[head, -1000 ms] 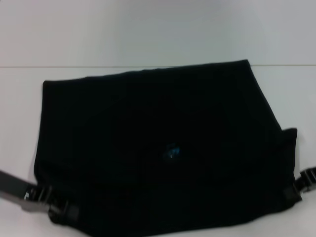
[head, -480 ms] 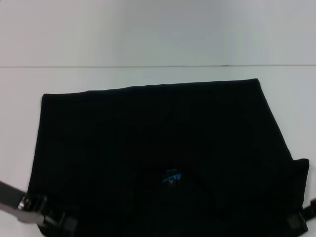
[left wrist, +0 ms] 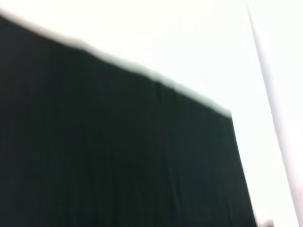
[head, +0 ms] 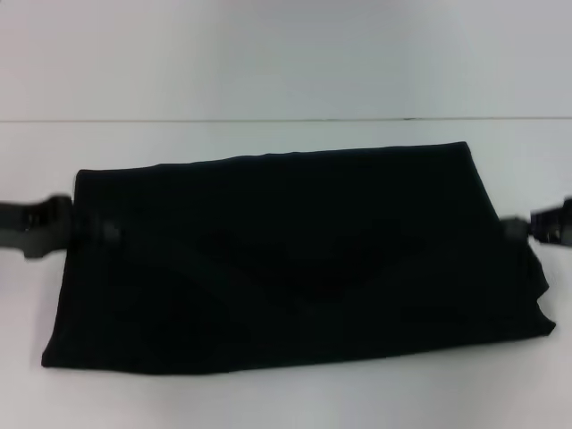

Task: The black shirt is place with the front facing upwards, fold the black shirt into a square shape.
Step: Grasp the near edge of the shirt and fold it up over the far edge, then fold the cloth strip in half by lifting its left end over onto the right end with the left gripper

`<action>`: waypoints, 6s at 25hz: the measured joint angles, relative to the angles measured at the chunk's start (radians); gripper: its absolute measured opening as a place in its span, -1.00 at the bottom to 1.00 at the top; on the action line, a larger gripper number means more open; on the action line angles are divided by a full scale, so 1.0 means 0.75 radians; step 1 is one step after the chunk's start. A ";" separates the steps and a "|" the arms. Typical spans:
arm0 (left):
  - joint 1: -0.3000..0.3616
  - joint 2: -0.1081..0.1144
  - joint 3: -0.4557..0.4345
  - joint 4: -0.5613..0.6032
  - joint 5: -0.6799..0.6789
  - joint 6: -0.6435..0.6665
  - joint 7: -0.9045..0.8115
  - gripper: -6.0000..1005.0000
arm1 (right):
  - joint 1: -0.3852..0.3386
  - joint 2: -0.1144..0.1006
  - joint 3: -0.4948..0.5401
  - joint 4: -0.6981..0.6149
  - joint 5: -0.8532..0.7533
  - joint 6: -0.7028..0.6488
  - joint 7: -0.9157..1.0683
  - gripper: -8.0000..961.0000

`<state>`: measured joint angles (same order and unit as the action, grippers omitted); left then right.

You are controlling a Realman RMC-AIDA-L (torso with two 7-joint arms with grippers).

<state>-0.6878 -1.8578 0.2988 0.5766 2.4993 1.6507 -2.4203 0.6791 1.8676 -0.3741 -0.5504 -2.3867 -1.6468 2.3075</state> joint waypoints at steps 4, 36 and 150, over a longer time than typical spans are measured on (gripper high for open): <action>0.001 -0.009 -0.063 -0.053 -0.069 -0.169 0.007 -0.93 | 0.001 0.013 0.014 0.094 0.123 0.198 -0.011 -0.92; -0.031 -0.205 -0.068 -0.120 -0.472 -0.877 0.373 -0.91 | 0.186 0.248 -0.069 0.152 0.478 1.035 -0.311 -0.91; 0.283 -0.137 0.098 -0.141 -0.411 -0.557 -0.128 -0.95 | -0.136 0.299 -0.517 0.195 0.714 0.437 -1.813 0.45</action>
<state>-0.4754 -1.9608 0.3726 0.4711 2.1911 1.2332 -2.5164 0.5767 2.0921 -0.7618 -0.4043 -1.8514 -1.3193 0.9475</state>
